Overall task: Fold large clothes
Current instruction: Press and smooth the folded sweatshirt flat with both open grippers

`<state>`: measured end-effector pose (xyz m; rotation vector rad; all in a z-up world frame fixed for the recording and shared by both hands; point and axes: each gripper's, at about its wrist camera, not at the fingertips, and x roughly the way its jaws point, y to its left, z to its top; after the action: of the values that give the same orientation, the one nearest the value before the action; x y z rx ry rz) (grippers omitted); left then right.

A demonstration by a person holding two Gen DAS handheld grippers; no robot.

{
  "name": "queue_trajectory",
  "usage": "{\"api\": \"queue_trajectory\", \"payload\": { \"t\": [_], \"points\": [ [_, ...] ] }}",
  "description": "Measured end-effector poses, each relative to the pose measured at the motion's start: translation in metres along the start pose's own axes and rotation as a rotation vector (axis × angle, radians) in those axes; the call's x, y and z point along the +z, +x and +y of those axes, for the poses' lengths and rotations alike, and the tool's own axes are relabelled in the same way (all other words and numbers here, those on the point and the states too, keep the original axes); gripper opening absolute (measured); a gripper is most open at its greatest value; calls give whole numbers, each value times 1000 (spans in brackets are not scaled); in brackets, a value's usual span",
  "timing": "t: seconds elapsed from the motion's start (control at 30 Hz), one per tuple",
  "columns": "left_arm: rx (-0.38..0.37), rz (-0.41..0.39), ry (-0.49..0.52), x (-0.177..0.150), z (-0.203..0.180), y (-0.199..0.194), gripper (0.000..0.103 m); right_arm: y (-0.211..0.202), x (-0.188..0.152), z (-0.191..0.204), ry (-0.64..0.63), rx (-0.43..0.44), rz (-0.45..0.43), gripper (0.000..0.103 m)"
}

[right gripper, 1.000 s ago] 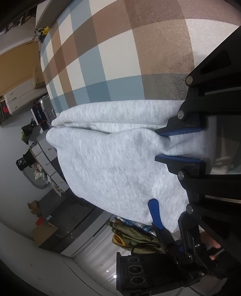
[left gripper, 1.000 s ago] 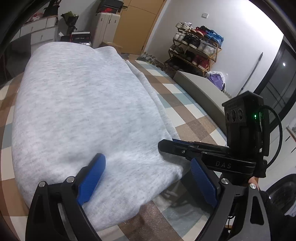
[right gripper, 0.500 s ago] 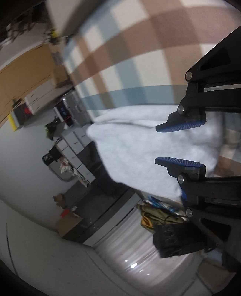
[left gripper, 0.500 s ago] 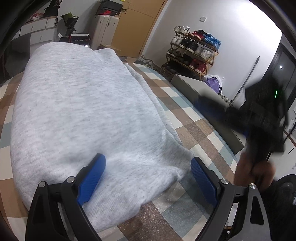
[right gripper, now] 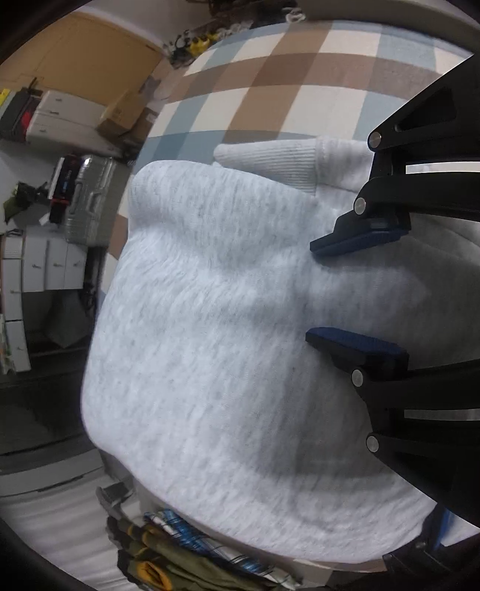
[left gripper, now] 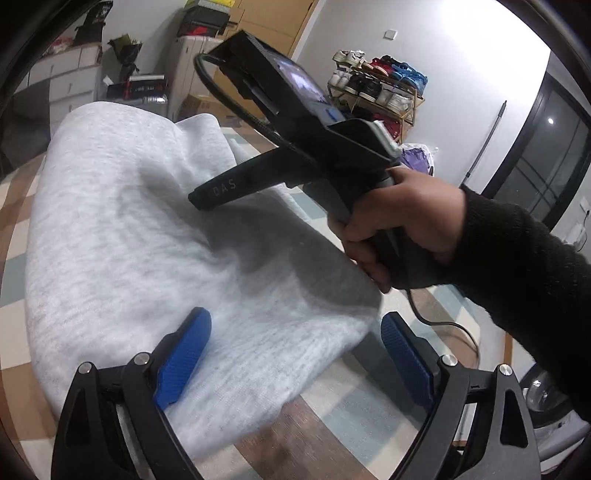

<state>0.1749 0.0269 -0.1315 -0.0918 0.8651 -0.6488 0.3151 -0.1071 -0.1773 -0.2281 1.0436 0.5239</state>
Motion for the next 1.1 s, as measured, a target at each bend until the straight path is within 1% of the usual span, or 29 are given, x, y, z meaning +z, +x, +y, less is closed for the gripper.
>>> {"api": "queue_trajectory", "payload": {
  "t": [0.07, 0.1, 0.13, 0.17, 0.2, 0.23, 0.27, 0.3, 0.33, 0.37, 0.4, 0.43, 0.47, 0.5, 0.57, 0.6, 0.67, 0.7, 0.73, 0.8, 0.83, 0.9, 0.97, 1.0, 1.07, 1.1],
  "points": [
    [-15, 8, -27, 8, -1, -16, 90, -2, -2, -5, 21, 27, 13, 38],
    [-31, -8, -35, 14, -1, -27, 90, -2, -4, -8, 23, 38, 14, 38],
    [-13, -42, -21, 20, 1, -38, 91, -2, -4, -10, 25, 51, 15, 38],
    [21, -73, -8, 25, 5, -43, 91, -2, -4, -13, 32, 63, 17, 38],
    [31, -84, -17, 26, 11, -43, 91, -3, -4, -14, 35, 71, 24, 38],
    [39, -59, -40, 26, 21, -35, 91, -4, 0, -16, 38, 84, 43, 40],
    [2, -19, -91, 24, 34, -21, 90, -5, 4, -19, 46, 101, 62, 40],
    [-39, -29, -114, 20, 46, -14, 89, -7, 11, -22, 60, 128, 84, 39],
    [-68, -60, -111, 17, 49, -15, 89, -13, 19, -25, 77, 161, 90, 34],
    [-71, -60, -102, 15, 47, -16, 89, -26, 29, -28, 92, 202, 56, 34],
    [-60, -60, -93, 14, 45, -16, 89, -44, 40, -29, 98, 237, -15, 35],
    [-53, -64, -95, 13, 43, -16, 89, -57, 48, -29, 93, 250, -68, 36],
    [-48, -67, -93, 12, 42, -14, 89, -67, 59, -25, 81, 249, -102, 36],
    [-39, -67, -80, 11, 39, -13, 89, -70, 70, -21, 64, 251, -115, 36],
    [-24, -66, -62, 12, 35, -11, 89, -70, 95, -1, 14, 240, -122, 36],
    [-25, -67, -57, 12, 34, -11, 89, -64, 105, 8, -1, 239, -111, 36],
    [-49, -71, -57, 13, 38, -13, 89, -40, 126, 27, -35, 225, -61, 34],
    [-60, -76, -63, 14, 41, -14, 89, -21, 131, 35, -46, 184, -17, 35],
    [-62, -78, -68, 14, 43, -14, 89, 6, 133, 42, -65, 141, 66, 36],
    [-50, -80, -65, 15, 43, -13, 89, 42, 121, 50, -97, 90, 170, 35],
    [-47, -81, -62, 15, 43, -11, 89, 54, 116, 52, -99, 85, 181, 35],
    [-49, -83, -61, 14, 43, -12, 89, 58, 111, 47, -85, 86, 141, 35],
    [-49, -79, -55, 15, 40, -7, 89, 55, 108, 42, -74, 108, 130, 35],
    [-51, -77, -52, 15, 40, -7, 89, 49, 108, 37, -73, 133, 128, 35],
    [-55, -76, -54, 13, 40, -10, 89, 31, 111, 26, -52, 152, 119, 34],
    [-56, -79, -55, 13, 40, -10, 89, 10, 111, 11, -15, 163, 73, 36]
  ]
}}
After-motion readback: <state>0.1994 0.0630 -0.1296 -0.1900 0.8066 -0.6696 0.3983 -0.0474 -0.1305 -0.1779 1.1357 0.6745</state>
